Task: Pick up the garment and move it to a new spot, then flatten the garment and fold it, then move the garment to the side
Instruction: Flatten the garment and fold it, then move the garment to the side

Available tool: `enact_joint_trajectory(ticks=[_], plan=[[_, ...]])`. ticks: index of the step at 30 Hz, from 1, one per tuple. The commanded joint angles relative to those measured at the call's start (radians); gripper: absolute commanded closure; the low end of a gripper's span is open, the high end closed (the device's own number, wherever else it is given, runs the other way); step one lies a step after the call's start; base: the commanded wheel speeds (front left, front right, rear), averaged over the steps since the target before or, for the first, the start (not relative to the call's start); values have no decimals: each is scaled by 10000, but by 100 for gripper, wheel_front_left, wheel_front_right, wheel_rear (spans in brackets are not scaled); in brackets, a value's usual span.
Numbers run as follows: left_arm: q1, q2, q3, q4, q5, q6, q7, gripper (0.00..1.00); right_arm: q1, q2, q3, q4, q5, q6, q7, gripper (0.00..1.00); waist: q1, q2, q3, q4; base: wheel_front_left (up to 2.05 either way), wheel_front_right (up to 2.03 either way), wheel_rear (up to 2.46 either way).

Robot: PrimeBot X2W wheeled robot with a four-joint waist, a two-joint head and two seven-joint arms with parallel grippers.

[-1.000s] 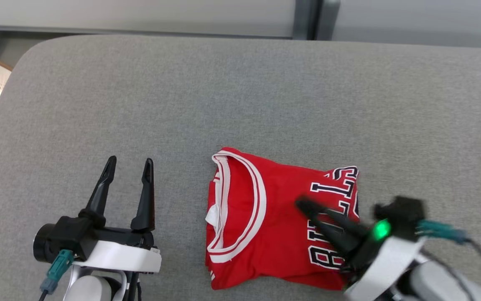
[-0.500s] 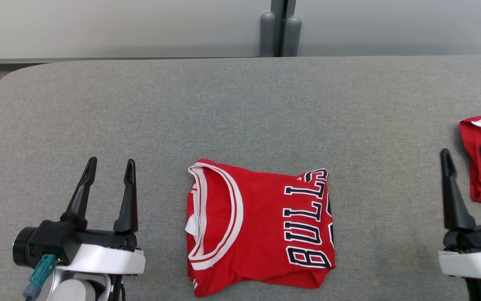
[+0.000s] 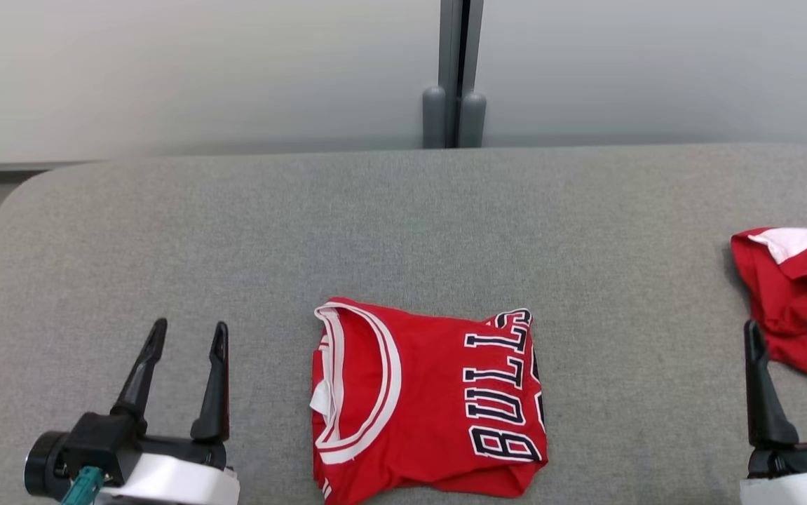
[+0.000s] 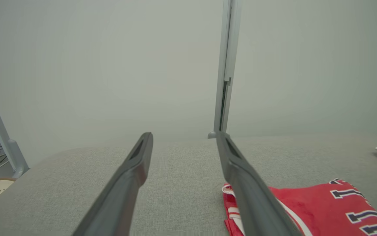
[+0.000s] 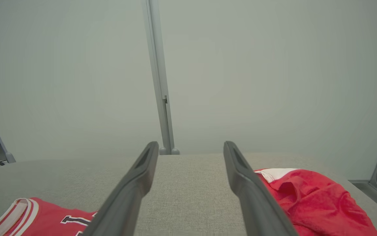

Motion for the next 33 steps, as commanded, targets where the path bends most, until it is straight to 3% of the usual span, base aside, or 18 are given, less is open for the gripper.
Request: enact_joint_trajectory(ticks=[1, 12, 33], plan=[[167, 90, 15, 38, 86, -54, -40, 0, 176, -18, 25, 51, 18, -1, 133, 0, 0, 0, -334, 23, 0, 0, 0], [762, 245, -15, 440, 28, -129, -40, 0, 1082, -43, 105, -80, 92, -1, 632, 0, 0, 0, -930, 7, 0, 0, 0], [478, 307, -44, 930, -203, -5, -40, 0, 1223, -9, -85, -277, -60, -1, 905, 0, 0, 0, -1002, -12, 0, 0, 0]])
